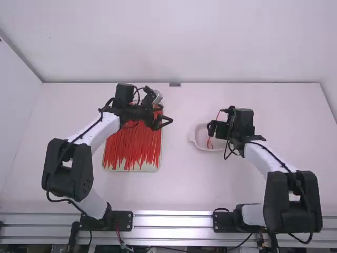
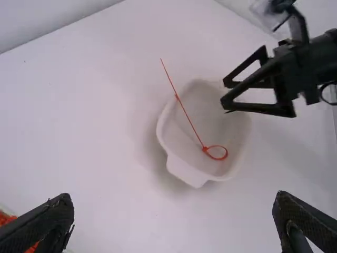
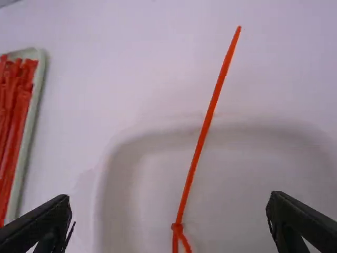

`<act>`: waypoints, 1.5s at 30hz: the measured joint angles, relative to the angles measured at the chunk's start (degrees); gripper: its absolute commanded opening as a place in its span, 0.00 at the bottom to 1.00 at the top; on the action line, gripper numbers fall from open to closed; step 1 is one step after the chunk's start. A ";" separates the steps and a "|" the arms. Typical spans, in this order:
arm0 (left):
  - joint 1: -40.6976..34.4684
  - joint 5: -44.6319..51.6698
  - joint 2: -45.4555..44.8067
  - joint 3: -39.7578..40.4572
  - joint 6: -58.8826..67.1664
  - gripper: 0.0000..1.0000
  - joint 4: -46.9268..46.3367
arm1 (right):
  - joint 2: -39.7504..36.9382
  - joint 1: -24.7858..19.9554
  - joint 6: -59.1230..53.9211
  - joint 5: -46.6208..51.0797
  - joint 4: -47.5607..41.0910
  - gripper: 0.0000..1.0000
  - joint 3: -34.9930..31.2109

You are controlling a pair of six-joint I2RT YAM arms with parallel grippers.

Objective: Fasten the cable tie

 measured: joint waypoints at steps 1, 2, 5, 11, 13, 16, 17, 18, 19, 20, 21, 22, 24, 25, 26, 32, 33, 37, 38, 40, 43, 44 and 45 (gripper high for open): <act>0.00 0.00 -0.13 0.00 -0.42 0.99 -0.39 | -2.03 0.02 -0.22 -0.39 -1.62 0.98 0.00; 0.00 -0.02 -0.55 0.00 -0.66 0.99 -1.07 | -3.87 0.02 -0.44 -0.63 -3.04 0.98 0.00; 0.00 0.00 -1.66 0.00 -1.53 0.99 -1.46 | -7.72 0.00 -0.85 -0.90 -6.03 0.98 0.00; 0.00 0.07 -3.52 0.00 -2.19 0.99 -2.82 | -13.66 0.00 -1.14 -0.87 -11.37 0.98 0.00; 0.00 0.04 -3.52 0.00 -2.38 0.99 -4.17 | -15.19 0.00 -1.07 -0.90 -12.85 0.98 0.00; 0.00 0.02 -3.52 0.00 -2.36 0.99 -6.08 | -17.07 0.00 -1.14 -0.87 -14.71 0.98 0.00; 0.00 0.00 -3.52 0.00 -2.34 0.99 -6.19 | -17.29 0.00 -1.14 -0.87 -14.78 0.98 0.00; 0.00 0.00 -3.52 0.00 -2.36 0.99 -6.19 | -17.68 0.00 -1.11 -0.90 -15.08 0.98 0.00; 0.02 0.00 -3.52 -0.02 -2.38 0.98 -6.08 | -18.01 0.00 -1.16 -0.90 -15.28 0.97 0.00; 0.07 -0.07 -3.52 -0.02 -2.58 0.97 -5.81 | -18.29 -0.11 -1.38 -0.83 -15.10 0.96 -0.15; 0.15 -0.20 -3.52 -0.02 -2.75 0.96 -5.51 | -18.53 -0.26 -1.57 -0.81 -14.78 0.95 -0.35; 0.44 -0.28 -3.65 -0.28 -3.06 0.95 -4.70 | -19.12 -0.68 -1.97 -0.59 -14.08 0.94 -0.90; 1.53 -1.09 -4.55 -1.55 -3.96 0.93 -3.54 | -20.46 -1.92 -2.69 0.17 -12.85 0.91 -2.16; 1.97 -1.33 -4.94 -2.03 -4.17 0.92 -3.26 | -20.96 -2.45 -3.15 0.52 -12.57 0.91 -2.64; 3.04 -2.01 -5.92 -3.10 -4.96 0.90 -2.54 | -21.86 -3.28 -3.78 1.25 -11.80 0.89 -3.54; 8.02 -6.05 -11.21 -7.69 -8.92 0.81 2.38 | -27.23 -4.07 -8.26 5.68 -6.14 0.79 -8.85; 8.46 -6.62 -11.96 -8.33 -9.62 0.80 3.02 | -28.15 -4.07 -8.96 6.45 -5.31 0.77 -9.73; 9.35 -10.14 -15.74 -11.96 -12.96 0.73 6.43 | -32.44 -4.07 -10.80 10.36 -1.01 0.69 -14.03; 9.35 -10.80 -16.59 -12.76 -13.77 0.72 6.51 | -33.29 -4.07 -10.97 11.06 -0.57 0.67 -14.78; 9.35 -12.85 -18.99 -15.19 -15.58 0.67 6.67 | -36.28 -4.07 -11.37 12.72 -0.17 0.62 -17.38; 9.38 -15.72 -22.34 -18.67 -16.87 0.61 6.60 | -40.33 -4.07 -11.65 13.94 -0.20 0.55 -21.38; 9.38 -17.11 -23.87 -20.22 -17.31 0.58 6.60 | -42.01 -4.07 -11.78 14.32 -0.28 0.52 -23.17; 9.38 -17.64 -24.41 -20.74 -17.40 0.57 6.60 | -42.56 -4.07 -11.85 14.45 -0.28 0.51 -23.78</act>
